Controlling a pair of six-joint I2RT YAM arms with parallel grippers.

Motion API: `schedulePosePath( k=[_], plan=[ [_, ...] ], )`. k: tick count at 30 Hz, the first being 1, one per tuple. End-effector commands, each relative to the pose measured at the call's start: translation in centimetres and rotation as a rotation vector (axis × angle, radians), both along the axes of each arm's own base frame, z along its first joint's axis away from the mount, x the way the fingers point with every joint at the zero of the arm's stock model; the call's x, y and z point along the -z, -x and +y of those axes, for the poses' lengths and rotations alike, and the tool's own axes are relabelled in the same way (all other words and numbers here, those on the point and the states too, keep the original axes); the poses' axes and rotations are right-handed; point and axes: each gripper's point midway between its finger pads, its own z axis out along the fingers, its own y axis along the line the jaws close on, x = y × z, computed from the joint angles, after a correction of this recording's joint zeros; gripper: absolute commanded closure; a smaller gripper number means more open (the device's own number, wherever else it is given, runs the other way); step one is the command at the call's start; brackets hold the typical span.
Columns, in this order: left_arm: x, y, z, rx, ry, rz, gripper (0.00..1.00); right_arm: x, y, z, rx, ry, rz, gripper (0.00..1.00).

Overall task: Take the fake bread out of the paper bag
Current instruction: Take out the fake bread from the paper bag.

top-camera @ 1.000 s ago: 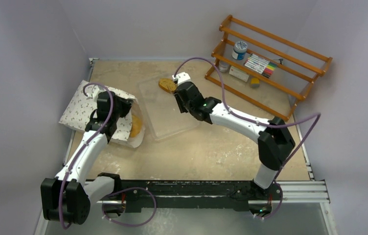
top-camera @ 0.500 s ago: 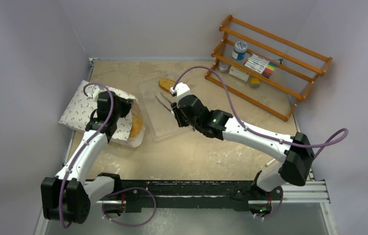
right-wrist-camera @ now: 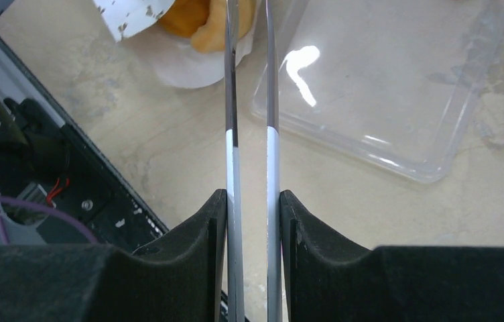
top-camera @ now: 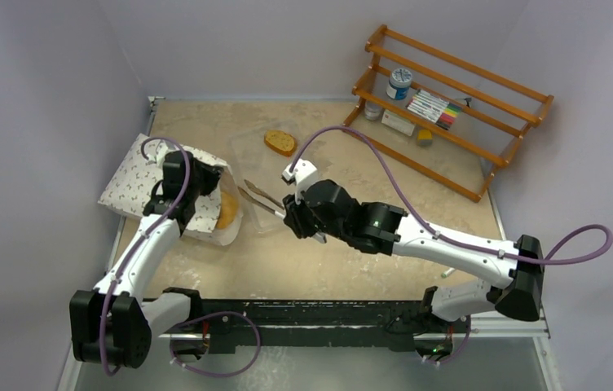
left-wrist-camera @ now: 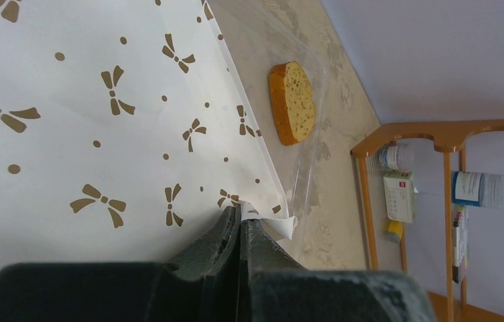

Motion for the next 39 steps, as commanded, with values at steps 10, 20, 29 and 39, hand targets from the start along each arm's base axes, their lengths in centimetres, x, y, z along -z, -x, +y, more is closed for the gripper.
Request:
schedulePosePath(
  k=[10, 20, 29, 39],
  plan=[
    [-3.4, -1.2, 0.1, 0.018, -0.007, -0.09, 1.0, 0.4, 3.0, 3.4, -0.134, -0.06, 0.045, 0.67],
    [-3.9, -1.0, -0.1, 0.04, -0.022, -0.085, 1.0, 1.4, 1.8, 5.8, -0.124, -0.041, 0.045, 0.66],
    [-3.6, -0.6, -0.3, 0.055, -0.023, -0.071, 1.0, 0.9, 1.1, 7.5, -0.139, -0.041, 0.025, 0.64],
    [-3.4, -0.3, -0.5, 0.066, -0.017, -0.067, 1.0, 0.1, -0.8, 8.4, -0.099, -0.014, -0.031, 0.6]
  ],
)
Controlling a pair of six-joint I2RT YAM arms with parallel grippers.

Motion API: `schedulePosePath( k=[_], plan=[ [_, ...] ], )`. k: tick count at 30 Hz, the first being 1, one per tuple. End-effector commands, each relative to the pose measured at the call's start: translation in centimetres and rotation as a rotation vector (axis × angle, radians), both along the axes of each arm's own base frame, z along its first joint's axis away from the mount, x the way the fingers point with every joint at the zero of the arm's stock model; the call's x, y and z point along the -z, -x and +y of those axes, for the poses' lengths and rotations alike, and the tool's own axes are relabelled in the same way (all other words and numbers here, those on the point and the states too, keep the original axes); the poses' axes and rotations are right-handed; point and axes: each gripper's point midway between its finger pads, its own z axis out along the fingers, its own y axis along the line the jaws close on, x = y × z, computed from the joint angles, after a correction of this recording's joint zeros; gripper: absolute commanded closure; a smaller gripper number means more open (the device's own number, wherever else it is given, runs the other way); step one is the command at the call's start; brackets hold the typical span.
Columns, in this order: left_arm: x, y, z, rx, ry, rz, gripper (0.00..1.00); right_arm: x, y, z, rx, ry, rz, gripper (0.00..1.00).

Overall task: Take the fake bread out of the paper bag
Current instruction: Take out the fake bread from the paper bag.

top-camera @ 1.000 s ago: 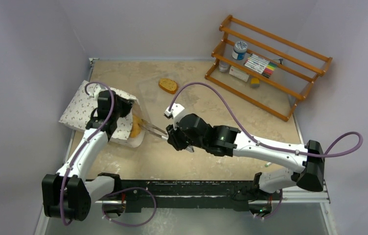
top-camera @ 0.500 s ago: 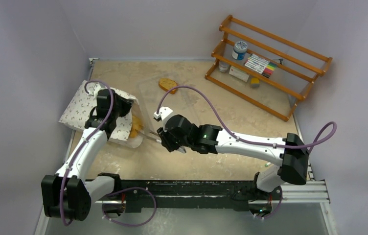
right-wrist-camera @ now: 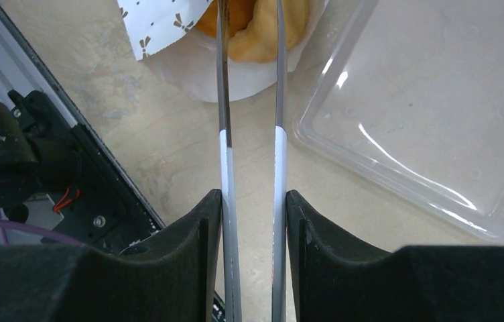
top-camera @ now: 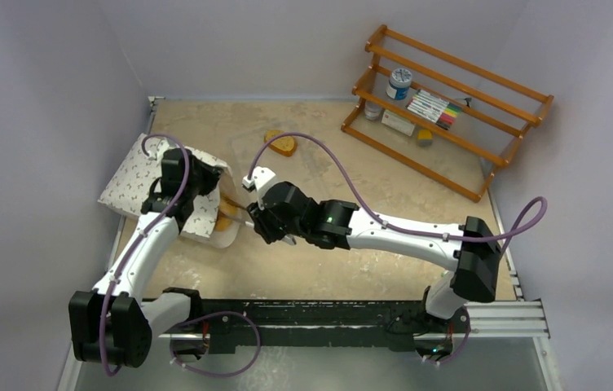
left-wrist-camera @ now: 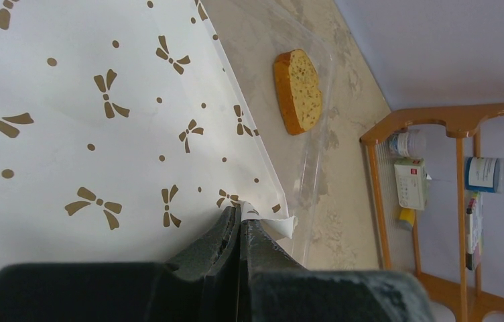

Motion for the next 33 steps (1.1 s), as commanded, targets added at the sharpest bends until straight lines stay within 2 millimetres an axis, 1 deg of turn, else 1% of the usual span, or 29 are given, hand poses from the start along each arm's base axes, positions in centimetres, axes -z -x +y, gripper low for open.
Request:
schedulePosePath(
  k=[1, 9, 17, 22, 27, 33],
  plan=[
    [-3.1, -0.7, -0.2, 0.02, 0.011, -0.093, 1.0, -3.7, -2.0, 1.4, 0.033, -0.07, -0.091, 0.59],
    [-3.1, -0.5, -0.3, 0.027, 0.014, -0.091, 1.0, -3.3, -3.8, 2.0, 0.052, -0.041, -0.124, 0.59],
    [-2.9, -0.3, -0.4, 0.03, 0.016, -0.087, 1.0, -2.1, -5.5, 2.4, 0.06, -0.01, -0.129, 0.58],
    [-2.9, -0.3, -0.4, 0.03, 0.022, -0.09, 1.0, -1.5, -6.1, 2.6, 0.049, -0.011, -0.112, 0.57],
    [-2.9, -0.3, -0.4, 0.031, 0.023, -0.091, 1.0, -0.8, -5.8, 3.0, 0.017, -0.012, -0.081, 0.57],
    [-2.9, -0.2, -0.5, 0.03, 0.032, -0.095, 1.0, -0.7, -5.0, 3.6, -0.027, -0.023, -0.049, 0.57]
  ],
)
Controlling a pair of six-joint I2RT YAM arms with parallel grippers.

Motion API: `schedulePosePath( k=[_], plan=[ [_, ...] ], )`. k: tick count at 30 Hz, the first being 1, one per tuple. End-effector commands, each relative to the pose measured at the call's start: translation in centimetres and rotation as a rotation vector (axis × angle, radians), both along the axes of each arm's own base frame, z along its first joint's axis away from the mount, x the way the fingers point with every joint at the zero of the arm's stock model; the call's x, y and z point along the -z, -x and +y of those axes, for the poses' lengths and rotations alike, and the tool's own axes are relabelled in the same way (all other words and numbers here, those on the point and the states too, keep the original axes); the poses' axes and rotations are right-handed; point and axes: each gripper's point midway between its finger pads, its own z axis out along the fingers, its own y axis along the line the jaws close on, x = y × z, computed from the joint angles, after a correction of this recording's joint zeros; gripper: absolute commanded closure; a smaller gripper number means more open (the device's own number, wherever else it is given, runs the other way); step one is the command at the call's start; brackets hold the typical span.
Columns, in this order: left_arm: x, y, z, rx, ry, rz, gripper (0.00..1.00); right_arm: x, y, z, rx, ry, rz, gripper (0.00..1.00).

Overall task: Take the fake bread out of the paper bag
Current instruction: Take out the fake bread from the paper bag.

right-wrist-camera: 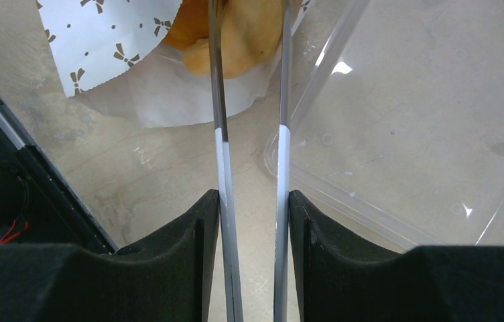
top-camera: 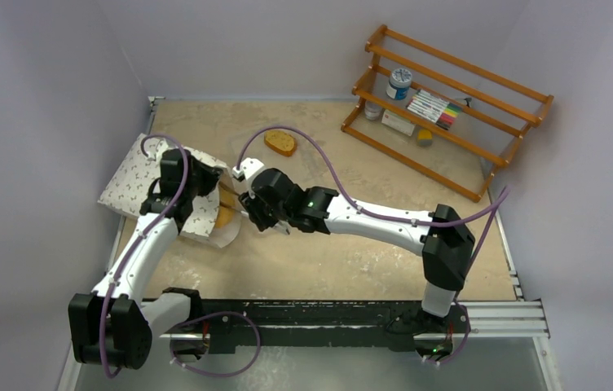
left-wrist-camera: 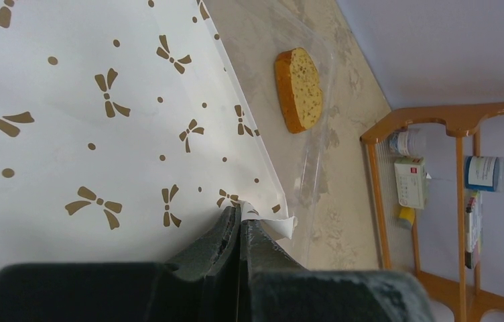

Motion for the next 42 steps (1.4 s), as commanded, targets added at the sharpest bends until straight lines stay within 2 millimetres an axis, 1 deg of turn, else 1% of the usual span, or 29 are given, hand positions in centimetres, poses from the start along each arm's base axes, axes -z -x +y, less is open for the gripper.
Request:
schedulePosePath(
  k=[1, 6, 12, 16, 17, 21, 23, 25, 33, 38, 42],
  plan=[
    [-2.9, -0.5, -0.5, 0.026, 0.028, -0.103, 1.0, -3.5, 0.0, 1.9, -0.046, -0.102, -0.016, 0.57],
    [-3.1, -0.4, -0.5, 0.026, 0.029, -0.106, 1.0, -3.6, 0.7, 1.8, -0.066, -0.116, 0.014, 0.57],
    [-3.0, -0.2, -0.6, 0.025, 0.034, -0.109, 1.0, -2.5, 1.1, 1.6, -0.071, -0.086, 0.041, 0.56],
    [-3.1, -0.1, -0.5, 0.024, 0.034, -0.111, 1.0, -1.7, 1.4, 1.4, -0.074, -0.073, 0.062, 0.58],
    [-3.1, -0.2, -0.5, 0.023, 0.034, -0.111, 1.0, -1.5, 1.5, 1.3, -0.072, -0.068, 0.066, 0.61],
    [-3.1, 0.0, -0.4, 0.018, 0.034, -0.113, 1.0, -1.3, 1.5, 0.9, -0.062, -0.058, 0.071, 0.87],
    [-3.1, 0.0, -0.4, 0.015, 0.035, -0.113, 1.0, -1.4, 1.5, 0.7, -0.056, -0.054, 0.067, 0.94],
    [-3.0, 0.0, -0.3, 0.009, 0.035, -0.112, 1.0, -1.8, 1.4, 0.3, -0.044, -0.057, 0.057, 1.0],
    [-2.7, -0.3, 0.4, -0.047, 0.047, -0.114, 1.0, -4.2, 1.1, -1.6, 0.005, -0.086, -0.003, 1.0],
    [-3.0, -0.7, 1.0, -0.096, 0.055, -0.129, 1.0, -5.9, 1.9, -3.0, 0.003, -0.117, -0.013, 1.0],
    [-2.9, -1.2, 1.1, -0.117, 0.072, -0.133, 1.0, -6.6, 2.6, -4.1, 0.003, -0.125, -0.008, 1.0]
  ],
)
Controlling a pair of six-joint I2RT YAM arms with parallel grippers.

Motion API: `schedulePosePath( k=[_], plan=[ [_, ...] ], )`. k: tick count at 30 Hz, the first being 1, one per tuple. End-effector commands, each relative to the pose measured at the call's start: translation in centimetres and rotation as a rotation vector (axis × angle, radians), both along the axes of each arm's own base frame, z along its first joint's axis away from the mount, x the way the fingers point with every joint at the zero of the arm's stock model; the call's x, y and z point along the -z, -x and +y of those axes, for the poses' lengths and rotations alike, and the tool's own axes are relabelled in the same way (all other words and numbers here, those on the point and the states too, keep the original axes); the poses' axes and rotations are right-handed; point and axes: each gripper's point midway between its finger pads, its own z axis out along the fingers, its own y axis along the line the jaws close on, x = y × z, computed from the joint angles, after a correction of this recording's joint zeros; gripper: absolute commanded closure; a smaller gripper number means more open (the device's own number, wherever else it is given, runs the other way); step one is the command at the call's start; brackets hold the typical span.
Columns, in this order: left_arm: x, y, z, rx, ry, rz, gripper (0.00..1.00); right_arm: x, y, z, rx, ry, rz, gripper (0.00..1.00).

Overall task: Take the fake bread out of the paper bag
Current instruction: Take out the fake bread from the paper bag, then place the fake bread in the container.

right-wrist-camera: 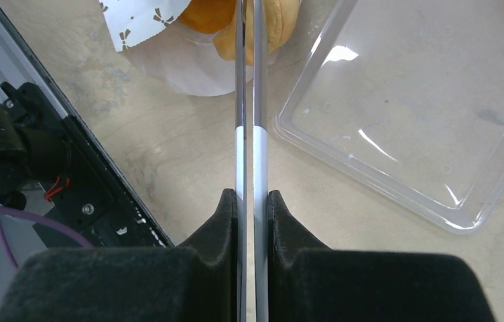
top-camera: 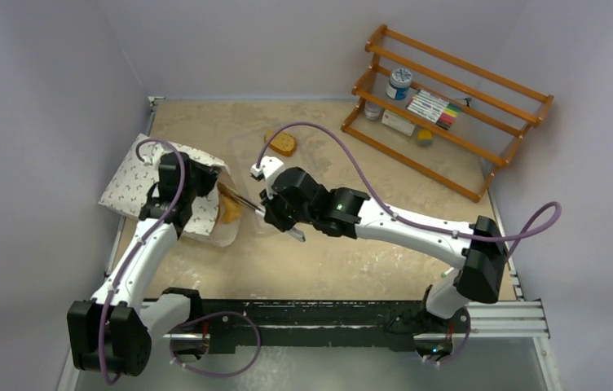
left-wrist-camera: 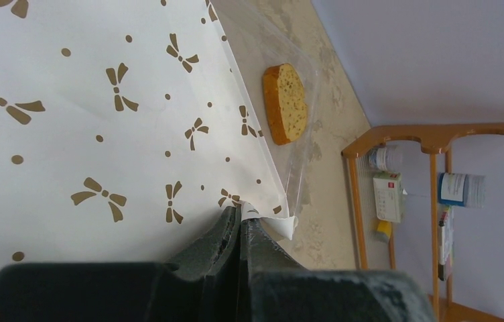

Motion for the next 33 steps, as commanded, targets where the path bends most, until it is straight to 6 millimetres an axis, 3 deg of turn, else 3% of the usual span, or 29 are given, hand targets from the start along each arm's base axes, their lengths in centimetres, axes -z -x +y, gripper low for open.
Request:
schedulePosePath(
  k=[1, 8, 15, 20, 24, 33],
  plan=[
    [-2.1, -1.4, 0.6, -0.063, 0.035, -0.093, 1.0, -3.7, 0.2, -1.0, 0.029, -0.085, -0.043, 1.0],
    [-2.3, -2.0, 1.1, -0.092, 0.03, -0.1, 1.0, -5.4, 1.3, -4.2, 0.08, -0.118, -0.041, 1.0],
    [-1.6, -2.0, 1.2, -0.091, 0.018, -0.089, 1.0, -6.9, 0.6, -6.6, 0.178, -0.109, -0.07, 1.0],
    [-1.3, -1.7, 0.9, -0.072, 0.017, -0.084, 1.0, -6.1, -2.8, -6.5, 0.229, -0.077, -0.099, 1.0],
    [-1.4, -1.4, 0.7, -0.055, 0.013, -0.083, 1.0, -5.1, -7.1, -6.0, 0.259, -0.075, -0.12, 1.0],
    [-1.5, -1.1, 0.3, -0.022, 0.009, -0.074, 1.0, -3.1, -14.7, -1.9, 0.238, -0.041, -0.127, 1.0]
  ],
)
